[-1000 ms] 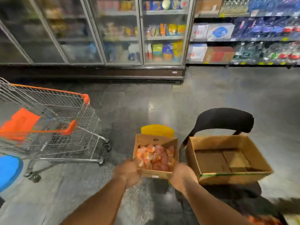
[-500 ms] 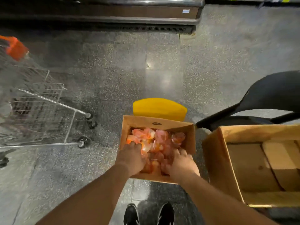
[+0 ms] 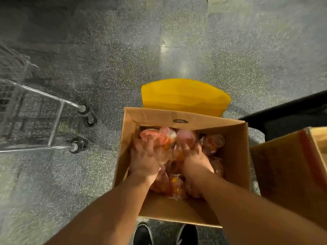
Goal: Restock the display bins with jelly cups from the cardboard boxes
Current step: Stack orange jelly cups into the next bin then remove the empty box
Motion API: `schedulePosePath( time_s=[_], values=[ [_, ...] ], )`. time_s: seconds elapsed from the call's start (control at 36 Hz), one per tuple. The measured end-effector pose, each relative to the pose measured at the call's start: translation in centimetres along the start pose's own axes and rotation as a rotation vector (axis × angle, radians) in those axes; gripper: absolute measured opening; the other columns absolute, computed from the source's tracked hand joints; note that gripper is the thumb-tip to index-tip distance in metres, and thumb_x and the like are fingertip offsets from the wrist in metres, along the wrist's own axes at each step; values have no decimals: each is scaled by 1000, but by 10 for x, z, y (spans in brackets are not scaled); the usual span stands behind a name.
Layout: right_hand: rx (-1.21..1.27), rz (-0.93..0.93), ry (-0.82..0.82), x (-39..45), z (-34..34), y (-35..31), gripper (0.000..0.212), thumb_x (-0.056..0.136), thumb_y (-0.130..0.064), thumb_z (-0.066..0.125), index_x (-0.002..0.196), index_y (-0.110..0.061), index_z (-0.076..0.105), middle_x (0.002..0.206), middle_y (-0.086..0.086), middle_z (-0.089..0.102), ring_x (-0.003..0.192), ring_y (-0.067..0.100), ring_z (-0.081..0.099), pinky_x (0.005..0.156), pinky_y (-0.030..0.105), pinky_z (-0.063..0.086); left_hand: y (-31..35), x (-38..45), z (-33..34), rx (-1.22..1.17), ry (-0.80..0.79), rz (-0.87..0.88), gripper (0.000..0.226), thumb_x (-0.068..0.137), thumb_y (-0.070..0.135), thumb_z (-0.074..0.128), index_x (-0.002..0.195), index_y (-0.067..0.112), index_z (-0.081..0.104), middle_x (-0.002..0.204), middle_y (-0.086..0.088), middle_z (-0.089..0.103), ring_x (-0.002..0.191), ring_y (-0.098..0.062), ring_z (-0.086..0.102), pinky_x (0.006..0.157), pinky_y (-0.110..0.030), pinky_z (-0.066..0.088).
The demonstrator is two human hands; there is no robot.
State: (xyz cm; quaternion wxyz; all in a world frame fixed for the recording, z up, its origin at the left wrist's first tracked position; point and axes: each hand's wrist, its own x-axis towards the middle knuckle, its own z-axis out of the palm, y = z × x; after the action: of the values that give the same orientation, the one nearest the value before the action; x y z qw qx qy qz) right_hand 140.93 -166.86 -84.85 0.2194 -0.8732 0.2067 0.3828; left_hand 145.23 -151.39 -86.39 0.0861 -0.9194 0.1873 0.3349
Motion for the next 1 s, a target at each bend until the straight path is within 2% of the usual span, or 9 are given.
schedulePosePath(
  time_s=[0.06, 0.17, 0.25, 0.33, 0.44, 0.58, 0.75, 0.83, 1.0],
  values=[
    [97, -32, 5, 2, 3, 3, 67, 105, -22, 39, 162, -30, 3, 166, 13, 10, 149, 27, 23, 118, 29, 25, -3, 5, -2, 15, 7, -2, 70, 93, 65, 51, 152, 34, 30, 164, -9, -2, 144, -60, -8, 115, -58, 25],
    [284, -83, 135, 5, 12, 11, 46, 100, -7, 50, 145, -15, 48, 137, 7, 54, 107, 14, 56, 75, -6, 28, -2, 9, -3, 36, 25, -15, 76, 85, 72, 58, 146, 32, 36, 158, -11, 0, 142, -60, -5, 110, -59, 32],
    [255, -11, 75, 6, 13, 8, 31, 103, -20, 49, 127, -6, 61, 91, -2, 62, 67, 5, 55, 51, 12, 47, 2, 22, 12, -110, 5, -82, 82, 84, 68, 61, 151, 33, 28, 163, -13, -5, 145, -55, -7, 115, -63, 24],
    [263, 61, -21, 2, 5, 6, 50, 108, -47, 33, 135, -13, 57, 105, 5, 63, 83, 19, 60, 69, 29, 53, -1, 31, 17, -156, 52, -122, 75, 91, 57, 53, 156, 35, 22, 166, -14, -1, 147, -52, 1, 116, -62, 27],
    [180, -9, -122, -5, 0, 10, 30, 109, -40, 35, 118, -24, 59, 113, 3, 65, 69, 8, 52, 40, 15, 39, -5, 20, 0, -16, 9, 9, 54, 104, 40, 39, 155, 39, 19, 164, -12, -2, 141, -61, 3, 111, -62, 33],
    [-71, 56, -132, 0, -8, -5, 51, 102, -15, 46, 152, -27, 39, 145, 13, 49, 128, 30, 53, 100, 40, 48, 0, 3, -14, 75, 30, 22, 49, 103, 33, 27, 151, 33, 28, 161, -13, 7, 140, -53, 17, 107, -56, 40],
    [-157, 51, -191, -17, -18, -7, 67, 99, -15, 59, 156, -13, 26, 151, 17, 41, 137, 32, 46, 108, 40, 44, 3, -27, -44, 79, 101, 69, 58, 94, 19, 57, 145, 32, 35, 156, -2, 23, 129, -36, 27, 95, -38, 47],
    [144, 109, -213, -36, -32, 1, 83, 93, -11, 66, 159, -10, 15, 148, 16, 44, 130, 31, 52, 99, 35, 51, 0, -49, -58, 17, 151, 95, 68, 89, 16, 65, 148, 31, 36, 155, 0, 31, 129, -29, 30, 102, -35, 45],
    [1152, 256, -233, -117, -76, 6, 52, 99, 6, 43, 132, -35, 43, 117, 1, 58, 103, 29, 66, 87, 47, 60, 8, -105, -112, 2, 127, 69, 80, 90, 39, 69, 155, 31, 23, 152, 0, 33, 135, -30, 29, 115, -40, 34]
  ],
)
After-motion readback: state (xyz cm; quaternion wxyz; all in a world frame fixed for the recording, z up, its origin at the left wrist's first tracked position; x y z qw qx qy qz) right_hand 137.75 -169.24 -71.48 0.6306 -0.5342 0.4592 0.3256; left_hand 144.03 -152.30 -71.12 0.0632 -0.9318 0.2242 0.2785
